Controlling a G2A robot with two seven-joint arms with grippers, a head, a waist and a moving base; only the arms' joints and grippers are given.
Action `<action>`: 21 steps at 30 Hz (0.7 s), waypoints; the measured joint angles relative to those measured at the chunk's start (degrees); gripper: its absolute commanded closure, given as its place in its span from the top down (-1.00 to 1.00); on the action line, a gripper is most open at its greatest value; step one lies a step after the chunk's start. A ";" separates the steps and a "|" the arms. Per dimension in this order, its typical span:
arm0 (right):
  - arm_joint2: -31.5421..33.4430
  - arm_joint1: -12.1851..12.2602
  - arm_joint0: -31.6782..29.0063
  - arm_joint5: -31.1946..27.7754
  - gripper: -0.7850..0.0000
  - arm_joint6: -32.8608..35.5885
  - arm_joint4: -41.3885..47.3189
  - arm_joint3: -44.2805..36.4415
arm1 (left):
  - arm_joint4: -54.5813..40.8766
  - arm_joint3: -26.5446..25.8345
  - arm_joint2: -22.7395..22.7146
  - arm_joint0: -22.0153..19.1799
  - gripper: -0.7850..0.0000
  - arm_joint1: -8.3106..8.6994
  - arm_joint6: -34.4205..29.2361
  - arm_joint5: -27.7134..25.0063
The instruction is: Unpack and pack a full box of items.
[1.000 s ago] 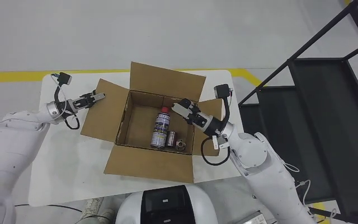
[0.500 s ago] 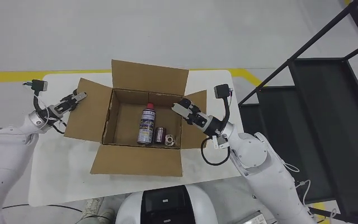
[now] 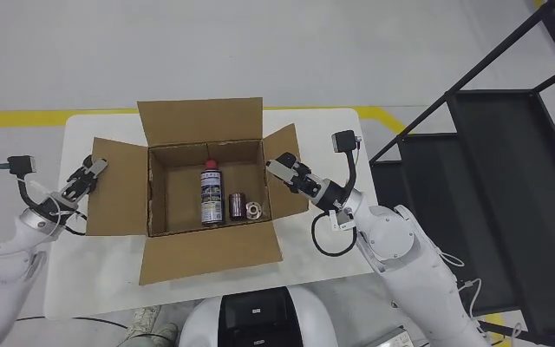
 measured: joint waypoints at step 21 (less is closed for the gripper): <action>0.00 0.00 0.00 0.00 1.00 0.00 0.00 0.00 | -2.46 -0.70 -17.70 2.50 1.00 1.26 -9.13 2.13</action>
